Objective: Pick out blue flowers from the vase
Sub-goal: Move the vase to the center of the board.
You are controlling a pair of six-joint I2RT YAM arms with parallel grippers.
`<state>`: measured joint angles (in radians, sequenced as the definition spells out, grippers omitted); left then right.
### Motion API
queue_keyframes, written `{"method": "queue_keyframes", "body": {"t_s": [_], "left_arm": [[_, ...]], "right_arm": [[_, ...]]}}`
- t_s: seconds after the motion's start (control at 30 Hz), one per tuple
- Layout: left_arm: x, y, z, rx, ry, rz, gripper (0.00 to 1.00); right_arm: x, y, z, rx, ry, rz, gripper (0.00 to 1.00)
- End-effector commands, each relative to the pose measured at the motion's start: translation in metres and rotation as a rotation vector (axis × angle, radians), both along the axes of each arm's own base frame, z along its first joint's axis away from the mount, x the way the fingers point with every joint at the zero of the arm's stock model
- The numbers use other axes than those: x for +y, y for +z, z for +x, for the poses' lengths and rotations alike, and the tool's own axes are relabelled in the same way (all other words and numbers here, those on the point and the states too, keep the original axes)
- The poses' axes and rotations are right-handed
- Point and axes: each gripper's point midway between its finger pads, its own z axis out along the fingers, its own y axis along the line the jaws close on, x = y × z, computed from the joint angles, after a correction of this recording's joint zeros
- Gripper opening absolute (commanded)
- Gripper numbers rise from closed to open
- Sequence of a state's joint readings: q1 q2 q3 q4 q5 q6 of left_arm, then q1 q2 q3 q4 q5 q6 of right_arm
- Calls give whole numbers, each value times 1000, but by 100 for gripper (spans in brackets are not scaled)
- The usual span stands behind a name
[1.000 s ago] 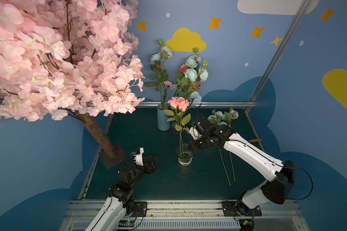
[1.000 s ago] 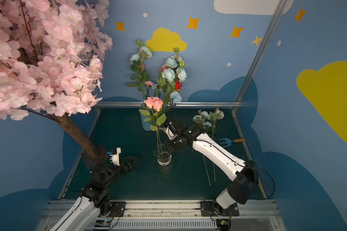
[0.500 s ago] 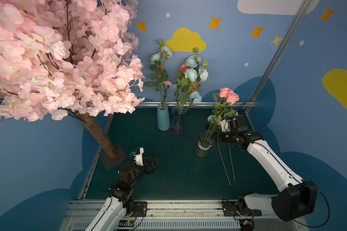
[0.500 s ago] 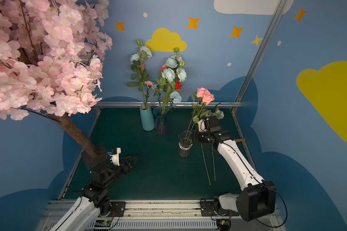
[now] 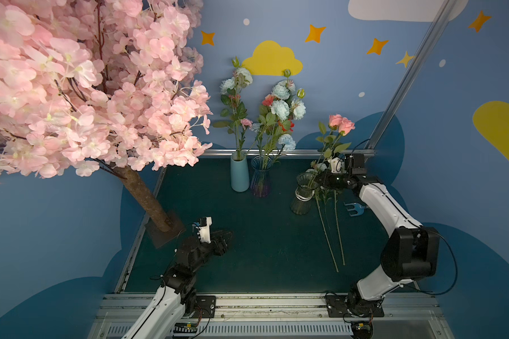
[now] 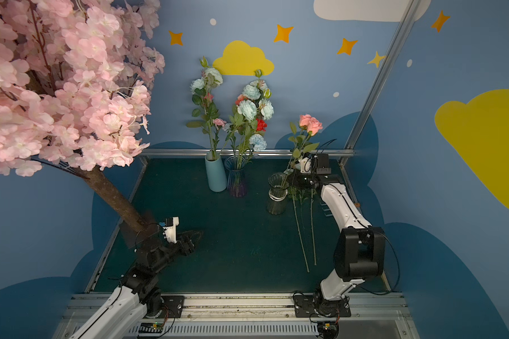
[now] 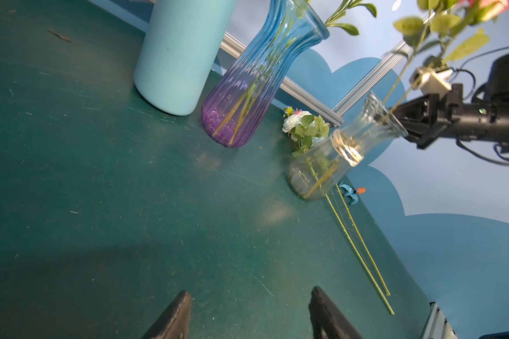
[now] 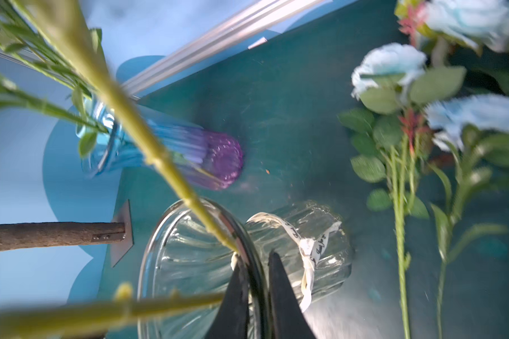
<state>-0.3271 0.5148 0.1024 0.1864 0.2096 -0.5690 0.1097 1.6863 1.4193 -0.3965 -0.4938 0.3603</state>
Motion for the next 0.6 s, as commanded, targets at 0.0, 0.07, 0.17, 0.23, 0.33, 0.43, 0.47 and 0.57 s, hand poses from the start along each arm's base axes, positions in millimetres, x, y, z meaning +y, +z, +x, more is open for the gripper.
{"method": "queue_keyframes", "body": {"t_s": [0.0, 0.07, 0.17, 0.23, 0.33, 0.43, 0.47, 0.57], "left_arm": [[0, 4, 2, -17, 2, -3, 65], [-1, 4, 3, -14, -1, -3, 65], [-1, 3, 4, -9, 0, -1, 64], [-1, 2, 5, -5, -1, 1, 64], [-2, 2, 6, 1, -2, 2, 65], [-2, 1, 7, 5, -4, 3, 65], [-3, 1, 7, 5, -5, 3, 65], [-3, 1, 7, 9, -5, 5, 65]], "right_arm": [[3, 23, 37, -128, 20, 19, 0], [0, 23, 51, -138, 9, 10, 0], [0, 23, 70, -139, 3, 7, 0], [2, 23, 82, -136, 10, 2, 0], [5, 22, 95, -129, 18, -8, 0], [12, 20, 103, -115, 37, -12, 0], [13, 21, 104, -117, 41, -12, 0], [19, 19, 107, -116, 51, -14, 0]]}}
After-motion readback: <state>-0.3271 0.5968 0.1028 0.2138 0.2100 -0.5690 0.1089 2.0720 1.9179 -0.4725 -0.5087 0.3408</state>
